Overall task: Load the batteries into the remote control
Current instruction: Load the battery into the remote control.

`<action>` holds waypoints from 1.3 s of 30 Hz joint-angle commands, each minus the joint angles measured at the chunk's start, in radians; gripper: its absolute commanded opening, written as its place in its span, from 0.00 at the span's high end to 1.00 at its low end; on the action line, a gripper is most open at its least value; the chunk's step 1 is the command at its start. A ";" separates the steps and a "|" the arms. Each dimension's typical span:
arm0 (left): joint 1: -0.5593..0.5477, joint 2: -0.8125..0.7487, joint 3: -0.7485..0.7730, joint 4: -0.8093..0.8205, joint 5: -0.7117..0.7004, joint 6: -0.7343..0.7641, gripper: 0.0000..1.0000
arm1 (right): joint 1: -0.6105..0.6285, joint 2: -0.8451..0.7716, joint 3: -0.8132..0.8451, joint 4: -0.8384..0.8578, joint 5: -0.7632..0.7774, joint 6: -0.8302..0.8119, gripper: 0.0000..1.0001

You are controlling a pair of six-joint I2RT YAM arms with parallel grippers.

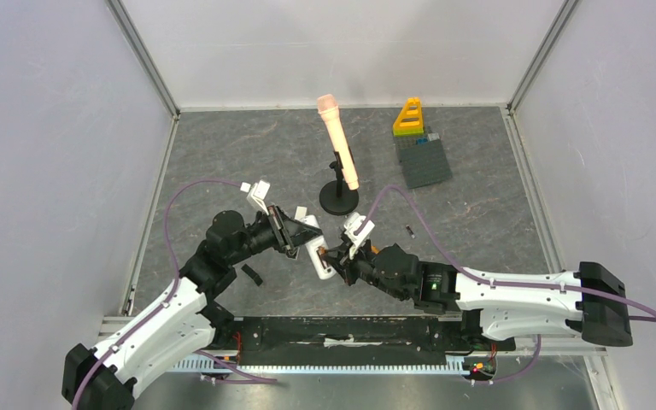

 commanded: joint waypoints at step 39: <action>0.002 -0.008 0.024 0.002 -0.064 -0.115 0.98 | 0.003 0.079 0.159 -0.210 0.096 0.166 0.75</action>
